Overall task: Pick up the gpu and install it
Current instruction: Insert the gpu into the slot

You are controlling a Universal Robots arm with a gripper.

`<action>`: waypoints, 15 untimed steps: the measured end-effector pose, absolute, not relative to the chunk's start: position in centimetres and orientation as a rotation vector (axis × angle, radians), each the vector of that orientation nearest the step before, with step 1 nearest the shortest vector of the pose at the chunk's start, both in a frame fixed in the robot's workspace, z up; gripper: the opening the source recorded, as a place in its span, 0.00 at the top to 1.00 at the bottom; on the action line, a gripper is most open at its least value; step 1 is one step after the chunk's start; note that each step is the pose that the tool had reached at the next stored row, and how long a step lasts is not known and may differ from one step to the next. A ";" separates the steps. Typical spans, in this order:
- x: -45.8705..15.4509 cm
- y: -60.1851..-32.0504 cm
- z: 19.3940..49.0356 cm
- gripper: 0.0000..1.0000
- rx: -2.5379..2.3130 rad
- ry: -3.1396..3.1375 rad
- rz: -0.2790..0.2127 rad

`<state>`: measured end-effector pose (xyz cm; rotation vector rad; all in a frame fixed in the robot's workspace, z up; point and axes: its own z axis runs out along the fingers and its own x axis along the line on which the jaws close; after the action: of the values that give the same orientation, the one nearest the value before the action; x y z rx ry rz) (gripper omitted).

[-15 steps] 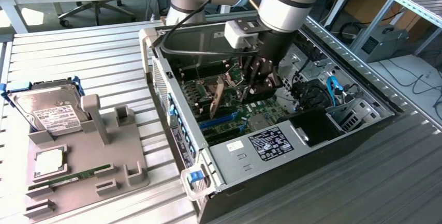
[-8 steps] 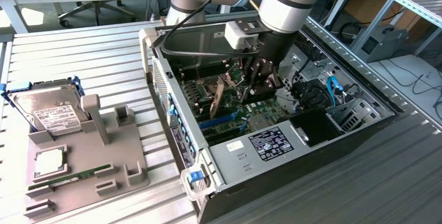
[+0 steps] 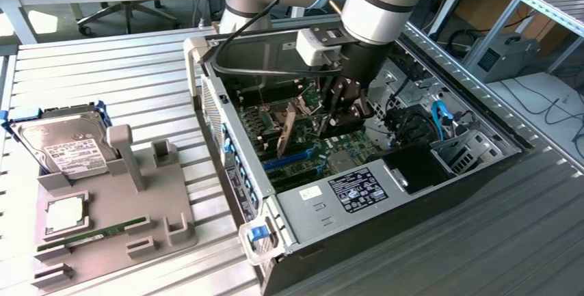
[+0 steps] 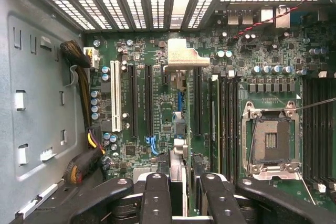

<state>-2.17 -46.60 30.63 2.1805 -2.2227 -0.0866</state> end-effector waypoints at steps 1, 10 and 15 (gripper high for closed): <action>-2.2 -46.6 30.6 0.73 2.181 -2.223 -0.087; -2.4 -46.6 30.6 0.73 2.181 -2.223 -0.087; -2.5 -46.6 30.6 0.73 2.181 -2.223 -0.087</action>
<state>-2.54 -46.62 30.57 2.1806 -2.2227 -0.0866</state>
